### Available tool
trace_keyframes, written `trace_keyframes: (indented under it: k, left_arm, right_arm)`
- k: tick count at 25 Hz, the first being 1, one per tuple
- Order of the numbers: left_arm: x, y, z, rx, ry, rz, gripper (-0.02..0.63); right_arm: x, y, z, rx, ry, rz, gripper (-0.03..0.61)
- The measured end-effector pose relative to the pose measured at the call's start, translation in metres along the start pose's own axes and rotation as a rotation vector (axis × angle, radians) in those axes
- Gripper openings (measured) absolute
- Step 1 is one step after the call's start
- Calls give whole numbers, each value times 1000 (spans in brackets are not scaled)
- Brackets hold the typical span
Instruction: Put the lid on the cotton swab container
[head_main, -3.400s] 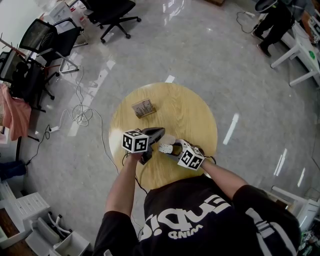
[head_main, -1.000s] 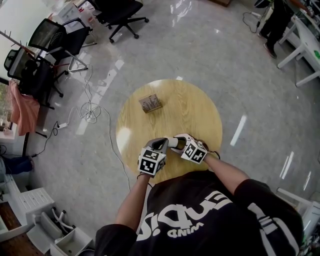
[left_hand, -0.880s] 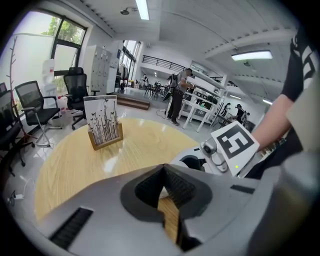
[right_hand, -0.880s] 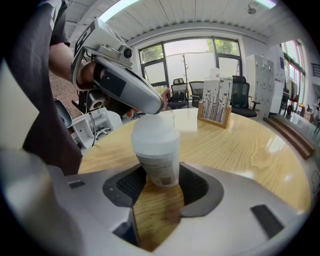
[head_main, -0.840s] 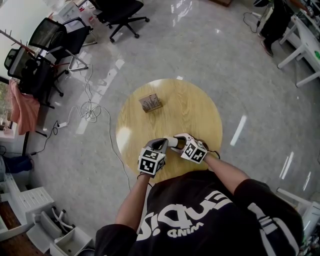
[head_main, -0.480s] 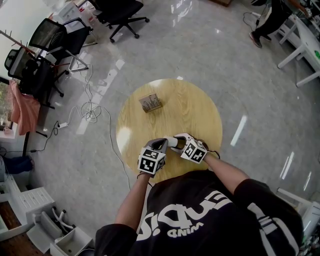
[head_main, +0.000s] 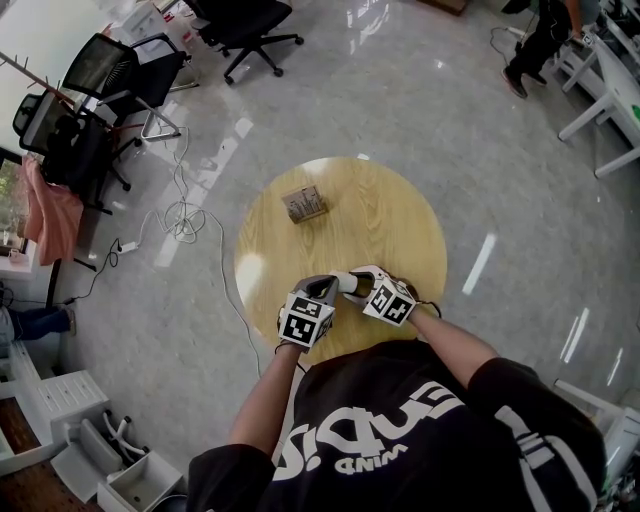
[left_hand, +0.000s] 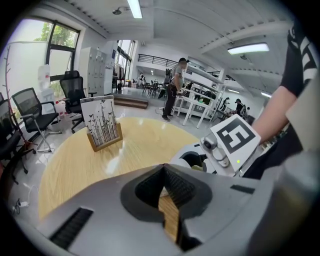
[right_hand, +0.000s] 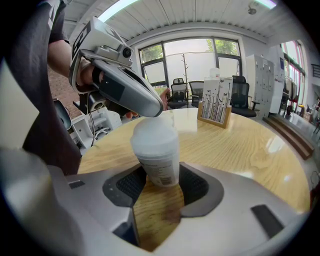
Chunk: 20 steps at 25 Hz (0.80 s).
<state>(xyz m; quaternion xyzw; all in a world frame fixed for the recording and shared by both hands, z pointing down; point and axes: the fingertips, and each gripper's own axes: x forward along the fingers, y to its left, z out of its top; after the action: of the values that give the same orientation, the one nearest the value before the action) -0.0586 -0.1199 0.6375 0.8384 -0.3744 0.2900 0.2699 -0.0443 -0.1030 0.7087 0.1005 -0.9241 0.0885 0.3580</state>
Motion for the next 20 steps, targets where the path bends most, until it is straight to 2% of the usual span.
trace_keyframes:
  k: [9, 17, 20]
  left_arm:
    - [3, 1, -2, -46, 11, -19, 8]
    - [-1, 3, 2, -84, -3, -28, 8]
    - [0, 2, 2, -122, -16, -38, 8]
  right_arm:
    - [-7, 0, -7, 79, -12, -25, 199]
    - [-40, 5, -4, 162, -77, -51, 195]
    - [-53, 5, 1, 188, -102, -65, 144]
